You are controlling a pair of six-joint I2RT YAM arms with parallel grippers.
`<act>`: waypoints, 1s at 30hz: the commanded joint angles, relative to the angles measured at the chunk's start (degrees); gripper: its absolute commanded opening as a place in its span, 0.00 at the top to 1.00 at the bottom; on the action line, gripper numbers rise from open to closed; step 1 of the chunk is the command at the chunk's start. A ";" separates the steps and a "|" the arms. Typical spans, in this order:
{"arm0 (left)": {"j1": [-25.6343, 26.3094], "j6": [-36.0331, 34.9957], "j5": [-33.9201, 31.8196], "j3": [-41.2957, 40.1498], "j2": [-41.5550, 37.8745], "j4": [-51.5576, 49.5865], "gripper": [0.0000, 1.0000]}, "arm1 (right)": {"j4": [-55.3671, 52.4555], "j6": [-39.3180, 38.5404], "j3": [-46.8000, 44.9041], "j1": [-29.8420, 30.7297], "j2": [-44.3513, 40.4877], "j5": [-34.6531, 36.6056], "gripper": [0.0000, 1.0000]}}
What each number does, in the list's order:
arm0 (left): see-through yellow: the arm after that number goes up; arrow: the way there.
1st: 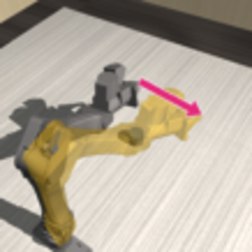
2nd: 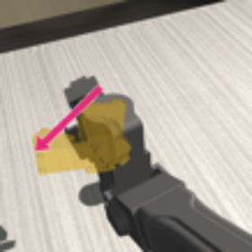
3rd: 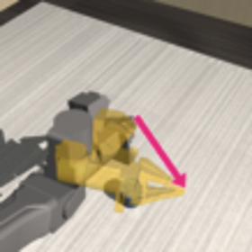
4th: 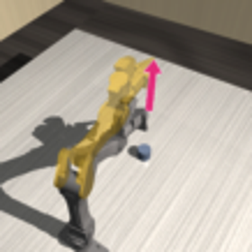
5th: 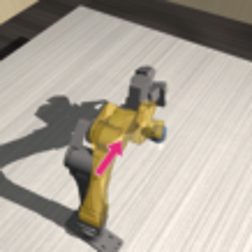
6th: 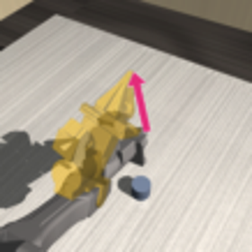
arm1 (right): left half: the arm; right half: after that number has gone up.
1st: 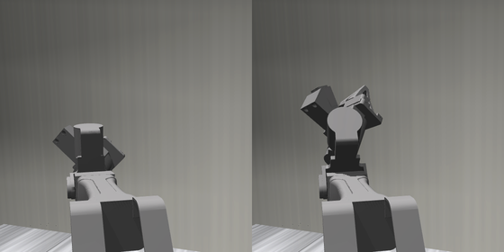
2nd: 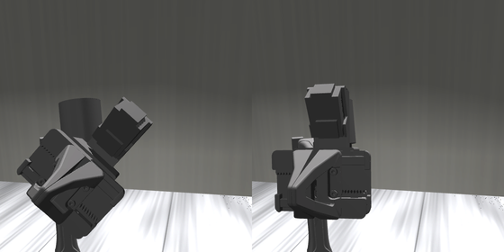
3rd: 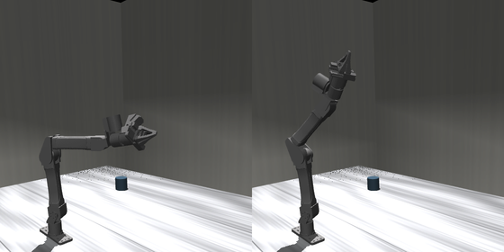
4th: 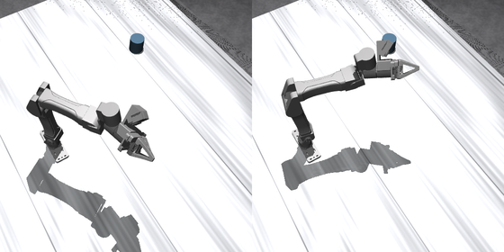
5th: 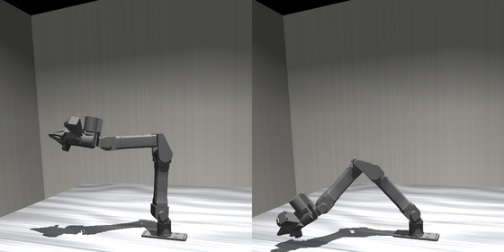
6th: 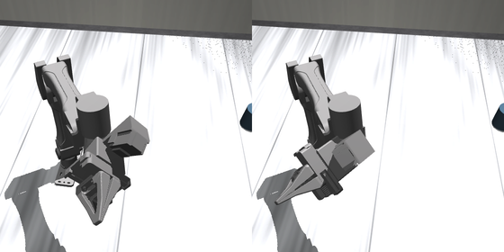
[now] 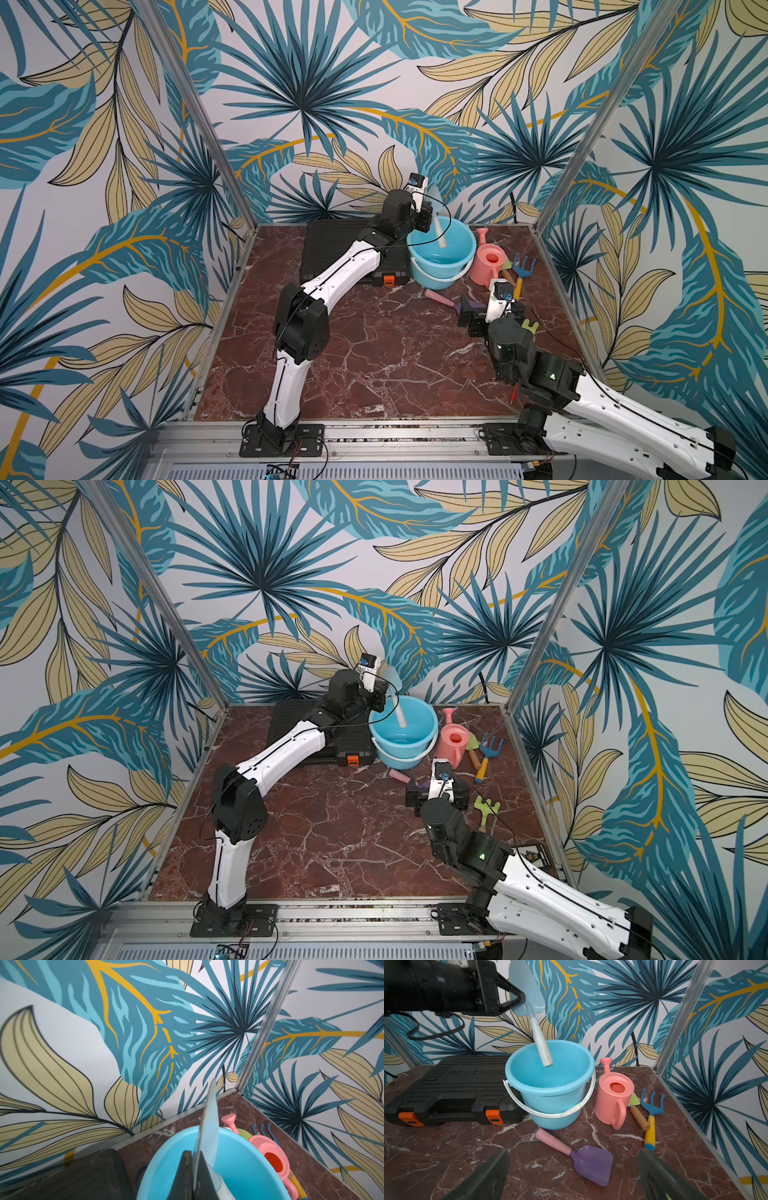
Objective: Organize the gardening tools
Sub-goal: Place the gardening tool in the container.
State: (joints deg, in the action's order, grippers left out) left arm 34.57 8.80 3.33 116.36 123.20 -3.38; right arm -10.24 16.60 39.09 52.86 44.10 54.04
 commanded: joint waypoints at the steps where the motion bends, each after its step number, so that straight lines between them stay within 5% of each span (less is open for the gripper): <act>1: 0.84 -3.15 4.73 2.43 2.37 1.96 1.00 | -0.31 0.63 -0.93 0.01 -0.41 1.97 0.00; 9: 0.94 -3.23 10.11 -0.18 6.56 4.93 1.00 | 0.08 0.58 -1.28 -0.04 -0.22 2.93 0.00; 13: 0.94 -2.74 11.55 -0.53 7.38 4.65 0.89 | 0.30 0.54 -1.38 -0.01 0.06 3.25 0.01; 21: 0.85 -0.89 10.32 -4.93 3.68 4.74 0.36 | 0.73 0.45 -1.47 -0.02 0.70 3.35 0.00; 25: 0.86 0.82 8.99 -10.00 -1.10 6.85 0.20 | 0.90 0.41 -1.71 -0.01 0.88 3.52 0.00; 26: 0.85 1.71 8.62 -11.39 -2.48 7.23 0.05 | 1.00 0.49 -1.70 0.03 0.94 3.34 0.01; 30: 1.07 5.60 7.89 -19.85 -10.51 9.90 0.00 | 1.52 0.92 -1.91 -0.20 1.69 2.61 0.01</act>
State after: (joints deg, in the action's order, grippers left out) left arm 35.48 11.33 12.19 100.03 119.63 2.13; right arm -10.07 16.62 38.30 52.86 45.28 55.92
